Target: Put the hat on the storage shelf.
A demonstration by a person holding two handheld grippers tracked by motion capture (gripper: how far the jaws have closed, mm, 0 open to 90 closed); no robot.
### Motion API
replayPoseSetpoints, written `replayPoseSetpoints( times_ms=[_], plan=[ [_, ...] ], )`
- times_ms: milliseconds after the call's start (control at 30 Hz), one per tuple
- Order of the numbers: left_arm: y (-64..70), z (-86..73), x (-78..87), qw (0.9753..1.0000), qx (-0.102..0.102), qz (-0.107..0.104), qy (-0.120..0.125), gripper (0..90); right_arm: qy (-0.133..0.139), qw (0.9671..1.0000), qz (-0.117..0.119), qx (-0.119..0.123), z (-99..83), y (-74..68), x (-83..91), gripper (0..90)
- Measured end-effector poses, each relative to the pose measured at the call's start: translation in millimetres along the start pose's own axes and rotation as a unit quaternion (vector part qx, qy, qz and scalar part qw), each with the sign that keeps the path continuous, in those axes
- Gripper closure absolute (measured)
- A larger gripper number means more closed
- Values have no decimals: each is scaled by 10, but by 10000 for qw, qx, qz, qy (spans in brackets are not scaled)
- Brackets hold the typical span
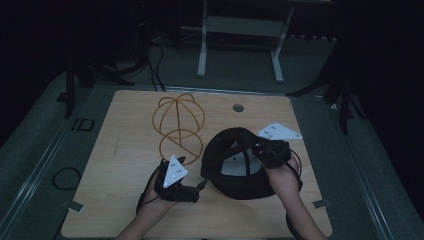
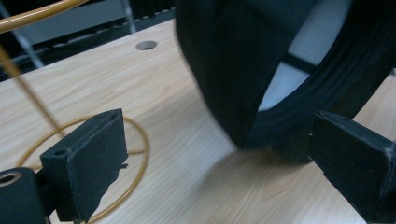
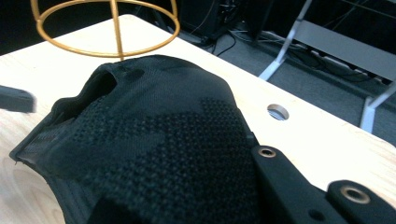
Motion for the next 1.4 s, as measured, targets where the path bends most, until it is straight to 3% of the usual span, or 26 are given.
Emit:
replayPoseSetpoints(
  times_ms=[33, 100, 167, 400, 467, 500, 567, 633, 800, 867, 1033, 1167, 1300, 1400],
  plan=[
    [19, 14, -20, 10000, -26, -68, -7, 68, -5, 10000, 19, 20, 0, -15, -4, 887],
    [22, 40, -72, 9999, -116, 18, -15, 85, 26, 10000, 70, 26, 10, -51, -5, 887],
    [39, 69, -103, 9999, -40, -110, -21, 116, 60, 9999, 124, 65, 21, -88, 1, 886],
    [4, 188, -140, 9999, 35, -141, -77, 157, 240, 9986, 428, 187, 103, -241, 75, 887],
    [-10, 247, -119, 9999, 92, -106, 68, 176, 314, 9982, 471, 208, 129, -262, 102, 887],
    [-9, 270, -110, 9998, 77, -123, 96, 238, 354, 9979, 488, 252, 141, -274, 113, 887],
    [-10, 300, -110, 9999, 92, -78, 92, 272, 388, 9972, 568, 282, 153, -306, 126, 887],
    [-32, 334, -99, 9998, 71, 31, 159, 389, 386, 9970, 573, 337, 153, -330, 129, 887],
    [-75, 423, -46, 9987, 321, 96, 372, 745, 377, 9962, 697, 357, 116, -394, 132, 887],
    [-97, 452, -21, 9986, 271, 193, 401, 875, 366, 9960, 742, 341, 86, -417, 128, 886],
    [-64, 548, 13, 9980, 183, 344, 491, 893, 399, 9954, 839, 251, 21, -459, 155, 886],
    [1, 611, 15, 9978, -44, 475, 462, 896, 440, 9952, 860, 138, -65, -469, 186, 884],
    [60, 686, 26, 9977, -166, 436, 491, 897, 503, 9948, 885, -14, -187, -470, 227, 867],
    [117, 750, 30, 9976, -252, 390, 511, 897, 510, 9941, 958, -35, -276, -491, 263, 805]
  ],
)
Point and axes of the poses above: each handheld gripper's, and its own axes: x roughly backward along the jaws, z roughly out of its top, y roughly to its right, the point moved 10 cm from there along -x, roughly forward along the jaws, and after that the axes turned 12 degrees about x, right-handed, at the moved point
